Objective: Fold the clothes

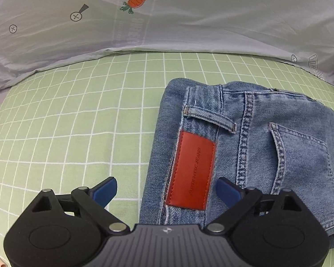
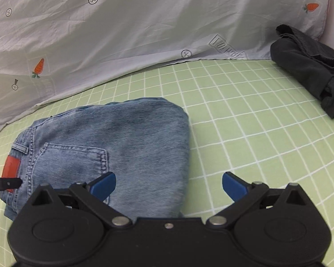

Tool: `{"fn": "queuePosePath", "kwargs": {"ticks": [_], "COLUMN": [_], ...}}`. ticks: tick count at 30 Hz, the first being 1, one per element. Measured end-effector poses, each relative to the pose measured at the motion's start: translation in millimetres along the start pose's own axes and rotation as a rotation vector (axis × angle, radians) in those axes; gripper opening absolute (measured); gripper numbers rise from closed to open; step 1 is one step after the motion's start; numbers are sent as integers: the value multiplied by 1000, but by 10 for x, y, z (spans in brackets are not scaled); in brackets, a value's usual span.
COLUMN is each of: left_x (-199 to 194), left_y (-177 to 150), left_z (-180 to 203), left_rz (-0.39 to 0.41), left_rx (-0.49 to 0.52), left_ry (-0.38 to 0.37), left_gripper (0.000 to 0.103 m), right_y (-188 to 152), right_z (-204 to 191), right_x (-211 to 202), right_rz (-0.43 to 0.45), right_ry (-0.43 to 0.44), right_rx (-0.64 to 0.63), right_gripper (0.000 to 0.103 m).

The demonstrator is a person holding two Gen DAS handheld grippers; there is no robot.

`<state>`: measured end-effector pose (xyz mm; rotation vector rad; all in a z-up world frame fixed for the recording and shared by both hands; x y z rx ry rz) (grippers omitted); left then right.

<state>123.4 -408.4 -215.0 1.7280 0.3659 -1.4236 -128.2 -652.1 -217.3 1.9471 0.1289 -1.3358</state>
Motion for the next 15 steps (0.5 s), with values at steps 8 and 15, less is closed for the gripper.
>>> {"fn": "queuePosePath", "kwargs": {"ticks": [8, 15], "left_x": [244, 251], "left_y": [36, -34], "left_z": [-31, 28], "left_rz": [-2, 33], "left_rx": [50, -59], "left_ry": [-204, -399], "left_gripper": [103, 70], "right_y": [-68, 56], "right_z": [-161, -263], "right_x": [346, 96], "right_rz": [-128, -43], "right_ry": [25, 35], "right_rx": [142, 98], "right_gripper": [95, 18]}}
Point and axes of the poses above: each gripper's, at about its wrist camera, not at the fingertips, and x roughly the way its jaws point, z to its right, y to its top, the point moved 9 cm from there along x, roughly the way its jaws point, and after that the axes turned 5 degrees about -z, right-handed, at the moved point
